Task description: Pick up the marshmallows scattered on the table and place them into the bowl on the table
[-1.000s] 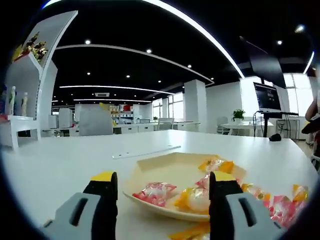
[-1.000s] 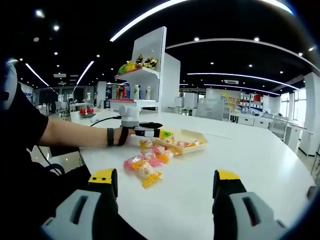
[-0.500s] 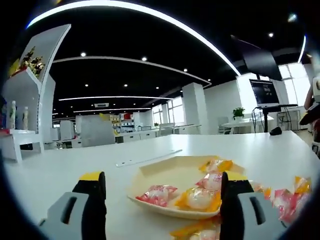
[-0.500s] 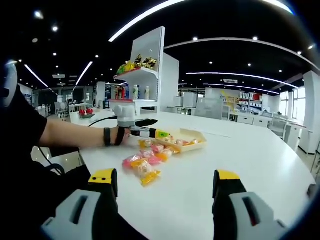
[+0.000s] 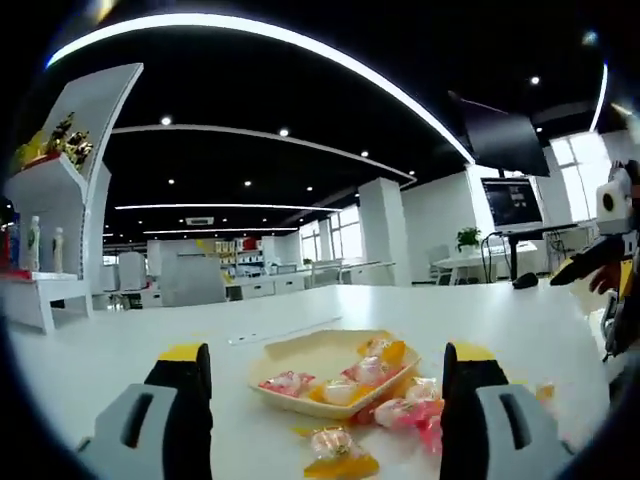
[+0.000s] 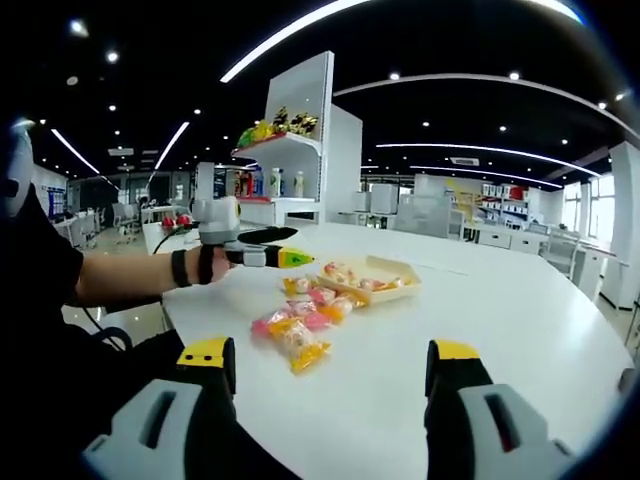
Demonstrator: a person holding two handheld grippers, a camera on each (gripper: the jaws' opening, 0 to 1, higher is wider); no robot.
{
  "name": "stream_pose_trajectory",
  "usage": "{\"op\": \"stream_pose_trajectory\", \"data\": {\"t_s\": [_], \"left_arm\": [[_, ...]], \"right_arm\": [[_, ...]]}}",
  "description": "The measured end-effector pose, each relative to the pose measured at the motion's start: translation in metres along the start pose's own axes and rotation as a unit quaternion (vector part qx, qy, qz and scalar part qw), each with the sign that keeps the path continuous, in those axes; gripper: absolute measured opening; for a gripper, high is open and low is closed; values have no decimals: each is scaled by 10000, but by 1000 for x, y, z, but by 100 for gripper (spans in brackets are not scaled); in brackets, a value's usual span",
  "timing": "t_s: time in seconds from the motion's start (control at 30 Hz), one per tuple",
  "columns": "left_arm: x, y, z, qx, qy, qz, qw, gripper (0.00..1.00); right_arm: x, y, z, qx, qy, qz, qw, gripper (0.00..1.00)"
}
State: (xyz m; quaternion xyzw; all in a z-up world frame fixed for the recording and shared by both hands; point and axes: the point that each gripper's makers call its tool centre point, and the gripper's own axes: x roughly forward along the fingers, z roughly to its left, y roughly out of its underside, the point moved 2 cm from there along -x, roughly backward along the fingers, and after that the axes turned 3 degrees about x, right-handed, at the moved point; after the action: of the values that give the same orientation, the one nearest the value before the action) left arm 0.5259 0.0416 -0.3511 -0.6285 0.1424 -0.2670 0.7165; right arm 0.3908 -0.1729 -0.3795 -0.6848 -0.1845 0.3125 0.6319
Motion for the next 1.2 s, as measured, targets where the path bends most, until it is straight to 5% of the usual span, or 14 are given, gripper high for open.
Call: {"op": "stream_pose_trajectory", "data": {"t_s": [0.23, 0.33, 0.47, 0.67, 0.93, 1.2], "left_arm": [[-39, -27, -36, 19, 254, -109, 9996, 96], [-51, -24, -41, 192, 118, 151, 9996, 95], [-67, -23, -55, -279, 237, 406, 9985, 95], [-97, -11, -58, -150, 281, 829, 9961, 95], [-131, -3, -58, -108, 255, 1017, 9944, 95], [-143, -1, -40, -58, 59, 1109, 9938, 95]], "right_arm": [[3, -10, 9, 71, -121, -237, 9996, 73], [4, -12, 4, 137, -9, -324, 9994, 69], [4, -10, 7, 224, -33, -322, 9992, 69], [0, -13, 6, 135, -105, -300, 9994, 70], [0, -12, 5, 124, -75, -281, 9995, 70], [-1, -14, 11, 33, -125, -248, 9996, 70]]}}
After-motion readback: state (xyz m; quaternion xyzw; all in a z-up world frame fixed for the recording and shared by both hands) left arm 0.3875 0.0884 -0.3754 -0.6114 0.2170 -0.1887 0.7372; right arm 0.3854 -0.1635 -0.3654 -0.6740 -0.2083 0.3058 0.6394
